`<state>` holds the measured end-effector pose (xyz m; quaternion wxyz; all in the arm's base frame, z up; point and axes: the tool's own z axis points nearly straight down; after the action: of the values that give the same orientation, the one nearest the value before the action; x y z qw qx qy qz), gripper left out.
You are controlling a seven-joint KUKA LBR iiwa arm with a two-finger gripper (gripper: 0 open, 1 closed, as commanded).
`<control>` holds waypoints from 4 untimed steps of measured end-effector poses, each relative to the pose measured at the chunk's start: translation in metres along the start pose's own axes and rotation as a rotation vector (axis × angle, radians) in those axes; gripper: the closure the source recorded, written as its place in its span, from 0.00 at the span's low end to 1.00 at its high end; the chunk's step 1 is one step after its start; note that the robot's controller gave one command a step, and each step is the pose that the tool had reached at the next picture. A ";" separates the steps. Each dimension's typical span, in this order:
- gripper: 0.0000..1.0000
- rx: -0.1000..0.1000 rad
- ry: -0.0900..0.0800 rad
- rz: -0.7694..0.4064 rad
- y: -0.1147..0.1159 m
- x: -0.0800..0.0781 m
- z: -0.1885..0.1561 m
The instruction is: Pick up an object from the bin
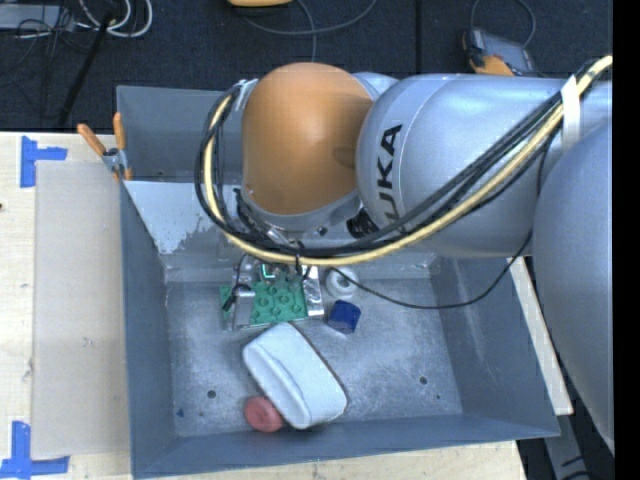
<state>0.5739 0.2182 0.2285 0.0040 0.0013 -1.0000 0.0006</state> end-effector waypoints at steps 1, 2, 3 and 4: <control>0.00 0.002 -0.002 -0.010 -0.028 -0.011 0.053; 0.00 -0.001 -0.010 -0.113 -0.071 -0.035 0.161; 1.00 -0.003 -0.012 -0.110 -0.069 -0.035 0.157; 1.00 -0.002 -0.016 -0.099 -0.097 -0.018 0.039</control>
Offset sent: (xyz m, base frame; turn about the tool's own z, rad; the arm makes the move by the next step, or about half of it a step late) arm 0.0116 -0.0265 -0.0489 -0.0123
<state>0.5917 0.1217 0.1893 -0.0040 0.0507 -0.9987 -0.0004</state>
